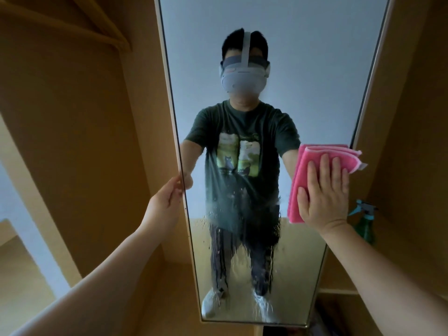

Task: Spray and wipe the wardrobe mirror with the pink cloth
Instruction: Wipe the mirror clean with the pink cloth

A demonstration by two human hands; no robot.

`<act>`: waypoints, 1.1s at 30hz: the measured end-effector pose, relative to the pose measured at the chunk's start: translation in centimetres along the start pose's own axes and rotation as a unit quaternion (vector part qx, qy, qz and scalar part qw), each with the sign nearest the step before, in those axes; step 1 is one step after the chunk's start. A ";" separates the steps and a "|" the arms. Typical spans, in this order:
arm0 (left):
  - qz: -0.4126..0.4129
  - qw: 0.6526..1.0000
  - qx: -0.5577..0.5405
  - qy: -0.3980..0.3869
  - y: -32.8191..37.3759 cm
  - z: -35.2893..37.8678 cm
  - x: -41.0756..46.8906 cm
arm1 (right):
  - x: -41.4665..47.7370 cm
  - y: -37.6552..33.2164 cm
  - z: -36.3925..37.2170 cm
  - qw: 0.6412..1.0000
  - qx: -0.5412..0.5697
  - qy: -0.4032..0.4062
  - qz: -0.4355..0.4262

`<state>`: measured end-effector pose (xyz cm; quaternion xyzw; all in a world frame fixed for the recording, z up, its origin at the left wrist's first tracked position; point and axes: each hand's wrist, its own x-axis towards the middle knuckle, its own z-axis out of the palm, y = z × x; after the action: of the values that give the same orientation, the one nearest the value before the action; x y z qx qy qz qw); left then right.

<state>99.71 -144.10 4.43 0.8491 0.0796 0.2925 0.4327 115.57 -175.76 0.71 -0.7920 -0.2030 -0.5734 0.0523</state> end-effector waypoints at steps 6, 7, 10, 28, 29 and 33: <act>-0.044 0.998 0.026 -0.032 -2.4 1.2 -1.4 | -0.6 0.0 0.4 1.000 0.008 0.015 -0.006; -0.044 0.998 0.034 -0.038 -2.7 1.4 -1.6 | -0.8 0.0 0.5 1.000 0.009 0.015 -0.008; -0.040 0.997 0.044 -0.044 -3.3 2.0 -1.9 | -1.7 0.0 0.9 1.000 0.004 0.015 -0.014; -0.031 0.999 0.012 -0.027 -3.7 2.6 -1.9 | -5.8 -0.8 2.2 0.999 -0.006 0.007 -0.045; -0.029 0.999 0.015 -0.029 -3.8 2.6 -1.7 | -5.7 -0.8 2.1 0.999 -0.008 0.005 -0.046; -0.019 0.998 0.031 -0.044 -4.7 2.0 -1.2 | -5.6 -1.0 2.0 0.999 -0.009 0.013 -0.047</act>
<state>100.42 -143.09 -0.71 0.8725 0.0858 0.2438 0.4147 115.55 -175.69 -5.31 -0.7744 -0.2337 -0.5876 0.0209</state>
